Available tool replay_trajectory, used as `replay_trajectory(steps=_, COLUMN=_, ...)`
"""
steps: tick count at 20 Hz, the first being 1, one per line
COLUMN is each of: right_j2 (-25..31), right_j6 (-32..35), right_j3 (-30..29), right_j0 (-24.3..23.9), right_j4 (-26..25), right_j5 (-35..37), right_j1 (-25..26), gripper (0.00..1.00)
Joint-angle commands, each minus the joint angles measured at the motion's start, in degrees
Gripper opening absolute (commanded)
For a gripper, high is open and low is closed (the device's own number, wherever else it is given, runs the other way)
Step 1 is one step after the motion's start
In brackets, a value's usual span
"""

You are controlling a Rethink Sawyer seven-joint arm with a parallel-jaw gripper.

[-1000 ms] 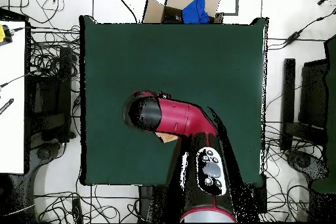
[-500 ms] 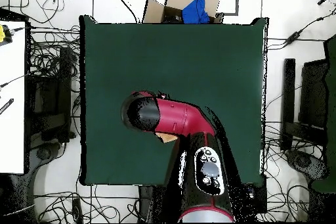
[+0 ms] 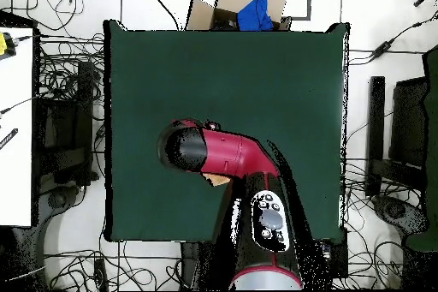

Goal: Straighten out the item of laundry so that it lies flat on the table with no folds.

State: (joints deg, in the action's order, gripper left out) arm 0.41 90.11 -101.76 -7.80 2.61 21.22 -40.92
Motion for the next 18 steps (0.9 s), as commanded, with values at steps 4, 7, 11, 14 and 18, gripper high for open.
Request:
replay_trajectory(steps=4, right_j2=0.08, right_j6=12.28, right_j3=-0.77, right_j0=0.45, right_j4=0.97, right_j5=-5.05, right_j1=5.07, gripper=1.00)
replay_trajectory(steps=7, right_j2=-1.34, right_j6=12.97, right_j3=-1.07, right_j0=2.01, right_j4=1.07, right_j5=-4.22, right_j1=4.48, gripper=1.00)
replay_trajectory(steps=11, right_j2=-1.36, right_j6=12.14, right_j3=-0.81, right_j0=2.49, right_j4=1.04, right_j5=-2.06, right_j1=3.89, gripper=1.00)
replay_trajectory(steps=14, right_j2=-0.78, right_j6=11.50, right_j3=-0.42, right_j0=2.00, right_j4=1.23, right_j5=-1.77, right_j1=4.08, gripper=1.00)
replay_trajectory(steps=18, right_j2=0.07, right_j6=10.64, right_j3=-0.26, right_j0=1.71, right_j4=1.71, right_j5=0.93, right_j1=2.85, gripper=1.00)
